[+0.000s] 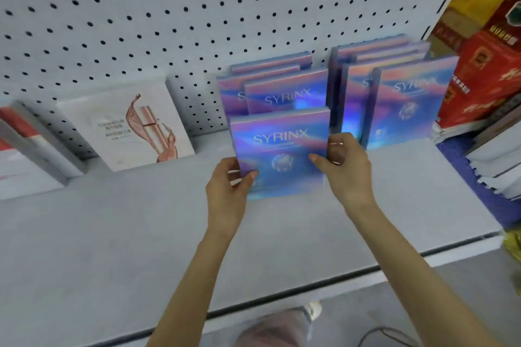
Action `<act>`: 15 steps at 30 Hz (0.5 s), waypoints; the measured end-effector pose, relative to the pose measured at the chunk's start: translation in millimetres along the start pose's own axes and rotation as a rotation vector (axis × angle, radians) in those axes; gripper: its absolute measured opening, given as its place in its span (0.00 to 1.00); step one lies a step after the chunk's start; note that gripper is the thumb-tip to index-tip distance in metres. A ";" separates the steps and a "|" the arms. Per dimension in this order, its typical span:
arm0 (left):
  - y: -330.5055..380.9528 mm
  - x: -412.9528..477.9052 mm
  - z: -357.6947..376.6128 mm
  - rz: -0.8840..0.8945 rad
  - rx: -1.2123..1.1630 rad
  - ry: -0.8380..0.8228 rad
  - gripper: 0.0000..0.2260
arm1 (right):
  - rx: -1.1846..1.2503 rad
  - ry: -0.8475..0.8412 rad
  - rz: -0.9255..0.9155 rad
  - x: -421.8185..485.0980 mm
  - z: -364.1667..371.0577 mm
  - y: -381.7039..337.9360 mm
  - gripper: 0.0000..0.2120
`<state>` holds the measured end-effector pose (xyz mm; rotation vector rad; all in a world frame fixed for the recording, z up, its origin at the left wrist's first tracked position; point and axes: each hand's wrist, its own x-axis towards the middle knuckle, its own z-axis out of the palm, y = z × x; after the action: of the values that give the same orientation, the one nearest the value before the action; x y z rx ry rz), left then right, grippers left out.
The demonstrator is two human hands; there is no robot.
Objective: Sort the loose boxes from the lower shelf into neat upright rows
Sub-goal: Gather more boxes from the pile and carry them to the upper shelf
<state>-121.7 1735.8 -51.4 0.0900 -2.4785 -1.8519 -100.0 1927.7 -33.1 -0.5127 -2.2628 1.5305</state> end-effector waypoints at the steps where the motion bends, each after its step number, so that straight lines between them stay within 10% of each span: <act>1: 1.4 5.7 4.3 -0.004 -0.003 0.021 0.10 | -0.006 -0.013 -0.016 9.6 1.9 -0.6 0.15; 15: 4.0 47.3 27.8 -0.057 -0.007 0.162 0.10 | -0.061 -0.001 -0.058 65.8 22.1 0.2 0.16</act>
<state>-171.0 1760.0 -55.4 0.3009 -2.3836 -1.7959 -167.9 1942.0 -34.9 -0.4588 -2.3106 1.4386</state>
